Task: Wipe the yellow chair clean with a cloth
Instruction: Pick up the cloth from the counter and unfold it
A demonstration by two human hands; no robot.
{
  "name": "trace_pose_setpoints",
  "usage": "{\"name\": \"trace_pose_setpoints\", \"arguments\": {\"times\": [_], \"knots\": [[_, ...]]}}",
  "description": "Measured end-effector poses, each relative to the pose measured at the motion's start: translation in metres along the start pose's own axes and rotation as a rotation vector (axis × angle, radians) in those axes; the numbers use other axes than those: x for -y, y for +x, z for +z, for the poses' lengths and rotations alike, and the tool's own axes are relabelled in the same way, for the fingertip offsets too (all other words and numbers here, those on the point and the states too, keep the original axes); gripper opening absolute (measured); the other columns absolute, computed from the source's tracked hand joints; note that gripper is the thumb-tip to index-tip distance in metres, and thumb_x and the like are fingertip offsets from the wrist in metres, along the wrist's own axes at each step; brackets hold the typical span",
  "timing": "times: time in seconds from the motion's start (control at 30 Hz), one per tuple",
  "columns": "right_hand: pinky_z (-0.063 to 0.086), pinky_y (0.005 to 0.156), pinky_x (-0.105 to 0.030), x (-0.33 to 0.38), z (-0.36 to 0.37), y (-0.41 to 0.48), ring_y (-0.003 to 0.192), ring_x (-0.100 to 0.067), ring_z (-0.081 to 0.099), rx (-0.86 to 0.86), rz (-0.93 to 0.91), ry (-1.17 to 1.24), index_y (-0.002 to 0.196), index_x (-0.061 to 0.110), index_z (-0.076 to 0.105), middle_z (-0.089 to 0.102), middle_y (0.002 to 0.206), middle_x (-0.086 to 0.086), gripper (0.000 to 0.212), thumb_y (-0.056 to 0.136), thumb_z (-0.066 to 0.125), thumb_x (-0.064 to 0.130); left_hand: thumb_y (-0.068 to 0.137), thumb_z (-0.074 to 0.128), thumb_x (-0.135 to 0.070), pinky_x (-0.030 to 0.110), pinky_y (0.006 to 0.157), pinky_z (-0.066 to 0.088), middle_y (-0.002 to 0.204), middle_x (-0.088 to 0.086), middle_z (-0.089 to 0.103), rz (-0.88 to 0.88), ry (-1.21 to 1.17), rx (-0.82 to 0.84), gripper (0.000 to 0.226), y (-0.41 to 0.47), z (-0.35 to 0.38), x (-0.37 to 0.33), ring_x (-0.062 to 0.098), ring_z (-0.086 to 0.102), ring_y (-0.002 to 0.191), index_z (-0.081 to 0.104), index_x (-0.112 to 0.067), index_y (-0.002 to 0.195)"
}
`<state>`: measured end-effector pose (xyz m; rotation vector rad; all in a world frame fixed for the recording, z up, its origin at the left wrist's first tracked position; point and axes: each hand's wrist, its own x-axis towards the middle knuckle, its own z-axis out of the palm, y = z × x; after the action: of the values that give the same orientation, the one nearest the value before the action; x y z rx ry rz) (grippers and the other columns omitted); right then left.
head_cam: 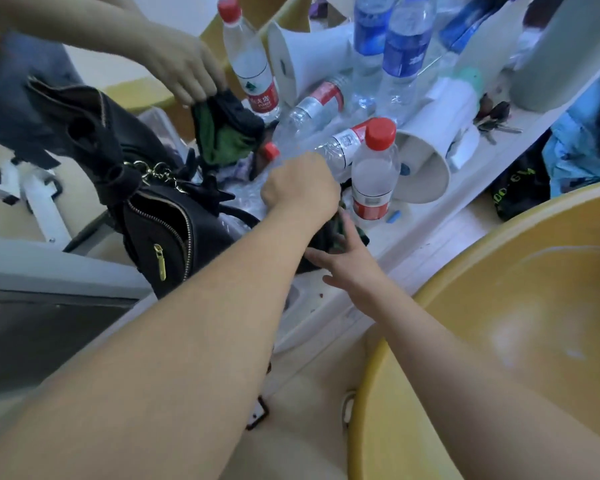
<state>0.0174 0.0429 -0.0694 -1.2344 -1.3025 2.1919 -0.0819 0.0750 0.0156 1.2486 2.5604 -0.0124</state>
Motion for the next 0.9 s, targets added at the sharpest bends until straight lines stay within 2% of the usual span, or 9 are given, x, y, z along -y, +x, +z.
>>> {"name": "trace_pose_setpoints", "arguments": {"times": [0.1, 0.17, 0.27, 0.37, 0.5, 0.63, 0.73, 0.83, 0.9], "knots": [[0.051, 0.078, -0.019, 0.023, 0.014, -0.017, 0.089, 0.004, 0.063, -0.072, -0.134, -0.009, 0.129, 0.024, 0.053, 0.065, 0.103, 0.010, 0.044, 0.090, 0.063, 0.006, 0.084, 0.048, -0.028, 0.031, 0.060, 0.035, 0.075, 0.005, 0.065, -0.050, -0.412, -0.116, 0.024, -0.028, -0.035, 0.010, 0.028, 0.058, 0.075, 0.056, -0.015, 0.065], [0.051, 0.080, -0.026, 0.045, 0.014, -0.033, 0.088, -0.008, 0.064, -0.138, -0.233, 0.032, 0.106, 0.023, 0.065, 0.068, 0.092, 0.006, 0.020, 0.092, 0.059, 0.010, 0.081, 0.048, -0.022, 0.029, 0.049, 0.026, 0.043, -0.004, 0.038, -0.061, -0.722, -0.237, 0.038, -0.057, -0.059, 0.017, 0.019, 0.037, 0.049, 0.041, -0.014, 0.045], [0.058, 0.075, -0.031, 0.086, 0.008, -0.074, 0.087, -0.012, 0.063, -0.092, -0.291, 0.124, 0.096, 0.024, 0.065, 0.065, 0.090, 0.002, 0.014, 0.098, 0.052, 0.018, 0.080, 0.054, -0.016, 0.029, 0.055, 0.033, 0.053, 0.001, 0.040, -0.004, -1.166, -0.411, 0.031, -0.101, -0.097, 0.018, 0.016, 0.038, 0.057, 0.049, -0.012, 0.049], [0.061, 0.067, -0.038, 0.119, -0.001, -0.132, 0.085, -0.012, 0.067, -0.005, -0.334, 0.211, 0.100, 0.022, 0.060, 0.066, 0.092, 0.001, 0.013, 0.100, 0.049, 0.016, 0.083, 0.064, -0.015, 0.034, 0.065, 0.048, 0.064, -0.002, 0.061, 0.171, -1.416, -0.487, 0.004, -0.150, -0.131, -0.005, 0.018, 0.055, 0.068, 0.068, -0.015, 0.082], [0.060, 0.069, -0.042, 0.153, -0.047, -0.235, 0.088, -0.019, 0.070, 0.074, -0.446, 0.172, 0.116, 0.027, 0.056, 0.071, 0.099, -0.008, 0.023, 0.096, 0.057, 0.015, 0.087, 0.062, -0.010, 0.044, 0.091, 0.052, 0.092, 0.006, 0.068, 0.418, -1.393, -0.388, 0.021, -0.233, -0.153, -0.058, 0.023, 0.063, 0.092, 0.062, -0.006, 0.108], [0.052, 0.070, -0.031, 0.162, -0.137, -0.344, 0.084, -0.019, 0.065, 0.332, -0.478, 0.086, 0.138, 0.027, 0.042, 0.070, 0.100, -0.009, 0.071, 0.077, 0.070, 0.005, 0.081, 0.056, 0.011, 0.038, 0.102, 0.044, 0.128, 0.012, 0.057, 0.624, -1.270, -0.185, 0.060, -0.340, -0.128, -0.110, 0.018, 0.055, 0.120, 0.037, -0.007, 0.135], [0.049, 0.059, -0.025, 0.152, -0.195, -0.421, 0.073, -0.018, 0.062, 0.195, -0.473, -0.013, 0.131, 0.019, 0.051, 0.069, 0.088, -0.010, 0.053, 0.084, 0.069, 0.001, 0.080, 0.067, -0.007, 0.037, 0.101, 0.044, 0.138, 0.001, 0.050, 0.532, -1.216, -0.114, 0.062, -0.423, -0.092, -0.158, 0.014, 0.046, 0.129, 0.039, -0.024, 0.132], [0.047, 0.050, -0.022, 0.133, -0.238, -0.491, 0.065, -0.013, 0.062, -0.046, -0.450, -0.145, 0.114, 0.018, 0.061, 0.070, 0.081, -0.013, 0.028, 0.088, 0.068, 0.011, 0.075, 0.074, -0.033, 0.019, 0.078, 0.051, 0.114, -0.006, 0.060, 0.301, -1.134, -0.138, 0.040, -0.504, -0.062, -0.212, 0.001, 0.055, 0.107, 0.053, -0.034, 0.110], [0.044, 0.047, -0.021, 0.118, -0.260, -0.530, 0.060, -0.011, 0.059, -0.121, -0.447, -0.247, 0.107, 0.020, 0.060, 0.071, 0.085, -0.019, 0.021, 0.088, 0.069, 0.016, 0.073, 0.079, -0.029, 0.015, 0.068, 0.050, 0.101, -0.008, 0.065, 0.283, -1.173, -0.058, 0.042, -0.548, -0.047, -0.242, 0.001, 0.061, 0.093, 0.055, -0.031, 0.107]]}}
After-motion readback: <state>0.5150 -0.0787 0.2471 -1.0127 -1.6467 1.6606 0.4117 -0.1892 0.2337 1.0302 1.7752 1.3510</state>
